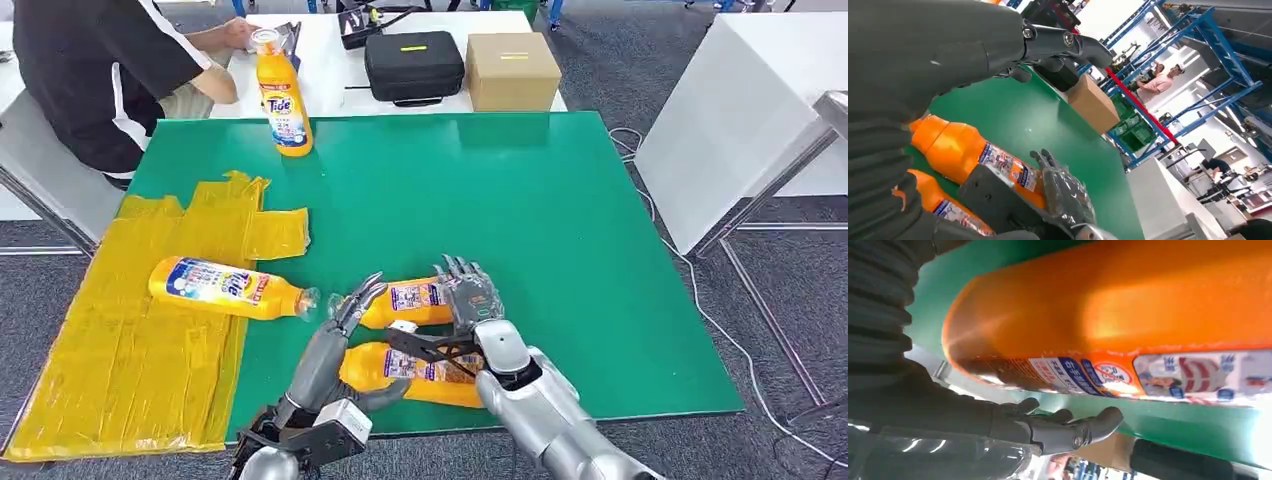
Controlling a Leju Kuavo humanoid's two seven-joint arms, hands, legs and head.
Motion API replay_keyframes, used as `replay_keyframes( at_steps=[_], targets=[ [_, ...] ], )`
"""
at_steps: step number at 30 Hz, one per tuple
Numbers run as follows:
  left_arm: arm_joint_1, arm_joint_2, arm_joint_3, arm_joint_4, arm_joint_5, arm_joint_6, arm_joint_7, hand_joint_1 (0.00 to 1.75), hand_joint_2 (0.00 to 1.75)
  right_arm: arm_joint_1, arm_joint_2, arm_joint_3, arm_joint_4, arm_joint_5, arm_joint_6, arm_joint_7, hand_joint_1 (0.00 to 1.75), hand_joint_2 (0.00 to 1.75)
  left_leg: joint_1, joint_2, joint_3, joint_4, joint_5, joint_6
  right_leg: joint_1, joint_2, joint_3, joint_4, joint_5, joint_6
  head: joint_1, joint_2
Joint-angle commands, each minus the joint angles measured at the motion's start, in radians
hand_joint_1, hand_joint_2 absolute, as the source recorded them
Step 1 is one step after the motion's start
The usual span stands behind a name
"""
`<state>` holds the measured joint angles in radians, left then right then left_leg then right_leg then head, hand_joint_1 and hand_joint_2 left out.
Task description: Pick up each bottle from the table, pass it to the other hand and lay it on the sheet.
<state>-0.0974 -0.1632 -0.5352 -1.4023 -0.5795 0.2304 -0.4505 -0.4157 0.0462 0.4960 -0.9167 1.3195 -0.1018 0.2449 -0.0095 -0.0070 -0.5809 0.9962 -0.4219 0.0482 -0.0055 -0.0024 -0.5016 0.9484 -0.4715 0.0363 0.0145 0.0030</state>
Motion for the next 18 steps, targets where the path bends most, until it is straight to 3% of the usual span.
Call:
replay_keyframes(
  at_steps=[1,5,6,7,8,18],
  targets=[
    [-0.046,0.012,-0.027,0.072,0.003,-0.003,0.0,0.0,1.75,-0.046,0.018,-0.047,0.167,0.001,0.012,0.006,0.0,1.75,0.0,-0.001,0.003,-0.001,0.001,-0.003,0.0,-0.001,0.003,-0.002,0.0,-0.001,0.0,0.0],
    [-0.048,0.01,-0.029,0.077,0.006,-0.006,0.0,0.0,1.75,-0.061,0.018,-0.067,0.204,0.001,0.014,0.003,0.0,1.75,0.0,0.0,0.003,-0.001,0.001,-0.002,0.0,-0.001,0.003,-0.001,0.002,-0.003,0.0,0.0],
    [-0.049,0.009,-0.029,0.079,0.006,-0.006,0.0,0.0,1.75,-0.065,0.021,-0.076,0.22,-0.003,0.017,-0.002,0.37,1.75,0.0,0.0,0.003,-0.001,0.001,-0.002,0.0,-0.001,0.003,-0.001,0.002,-0.003,0.0,0.0],
    [-0.049,0.008,-0.028,0.079,0.007,-0.008,0.0,0.0,1.75,-0.073,0.024,-0.084,0.243,0.002,0.014,-0.009,1.48,1.75,0.0,0.0,0.004,-0.001,0.001,-0.003,0.0,-0.001,0.004,-0.002,0.002,-0.003,0.0,0.0],
    [-0.05,0.009,-0.027,0.079,0.009,-0.008,0.0,0.0,1.75,-0.076,0.023,-0.086,0.249,0.001,0.017,-0.009,1.73,1.75,0.0,0.0,0.004,-0.001,0.001,-0.002,0.0,-0.001,0.003,-0.001,0.002,-0.003,0.0,0.0],
    [-0.046,0.012,-0.013,0.074,0.03,-0.012,-0.008,0.0,1.75,-0.106,0.023,-0.125,0.316,-0.024,0.024,-0.05,1.75,1.75,0.0,-0.001,0.006,-0.001,0.002,-0.001,0.0,-0.001,0.005,-0.002,0.002,-0.003,0.0,0.0]
  ],
)
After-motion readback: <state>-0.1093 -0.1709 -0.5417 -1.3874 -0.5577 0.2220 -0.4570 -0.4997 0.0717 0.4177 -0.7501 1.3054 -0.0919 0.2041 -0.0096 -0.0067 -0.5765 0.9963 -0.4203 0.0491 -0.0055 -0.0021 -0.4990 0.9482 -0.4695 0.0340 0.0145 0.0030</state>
